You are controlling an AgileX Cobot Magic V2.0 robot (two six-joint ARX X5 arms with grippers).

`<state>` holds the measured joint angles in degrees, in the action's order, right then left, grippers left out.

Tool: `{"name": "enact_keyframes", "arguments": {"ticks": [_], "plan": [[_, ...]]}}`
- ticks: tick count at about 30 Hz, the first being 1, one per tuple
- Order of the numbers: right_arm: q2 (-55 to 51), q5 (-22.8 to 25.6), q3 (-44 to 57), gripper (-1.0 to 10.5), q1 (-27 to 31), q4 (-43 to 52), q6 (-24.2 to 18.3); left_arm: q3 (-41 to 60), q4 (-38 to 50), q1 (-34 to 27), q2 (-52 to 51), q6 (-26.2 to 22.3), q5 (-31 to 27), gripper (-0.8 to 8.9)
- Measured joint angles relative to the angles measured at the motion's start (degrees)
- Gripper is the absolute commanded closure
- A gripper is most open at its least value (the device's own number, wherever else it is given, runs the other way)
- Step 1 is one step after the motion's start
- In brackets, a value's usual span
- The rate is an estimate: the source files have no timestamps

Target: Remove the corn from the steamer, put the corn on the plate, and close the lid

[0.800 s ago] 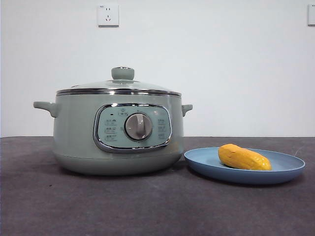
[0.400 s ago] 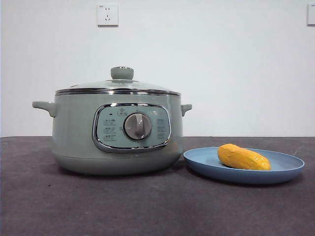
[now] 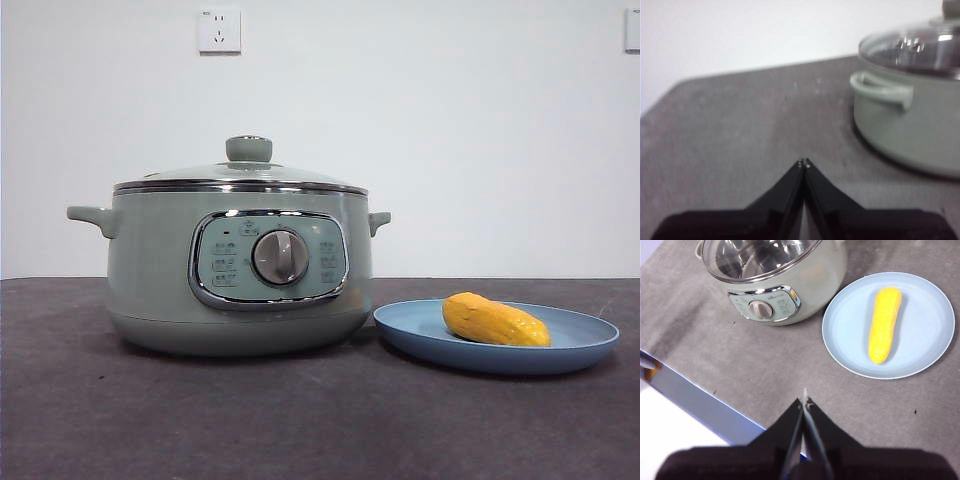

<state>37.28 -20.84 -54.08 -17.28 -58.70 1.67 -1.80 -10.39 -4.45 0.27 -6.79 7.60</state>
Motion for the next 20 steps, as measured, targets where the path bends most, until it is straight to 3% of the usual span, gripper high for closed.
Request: {"name": "enact_keyframes", "arguments": {"ticks": [20], "plan": [[0.00,0.02,0.00,9.5,0.00,0.00,0.00,0.00,-2.10,0.00,0.00,0.83,0.04,8.17]]}}
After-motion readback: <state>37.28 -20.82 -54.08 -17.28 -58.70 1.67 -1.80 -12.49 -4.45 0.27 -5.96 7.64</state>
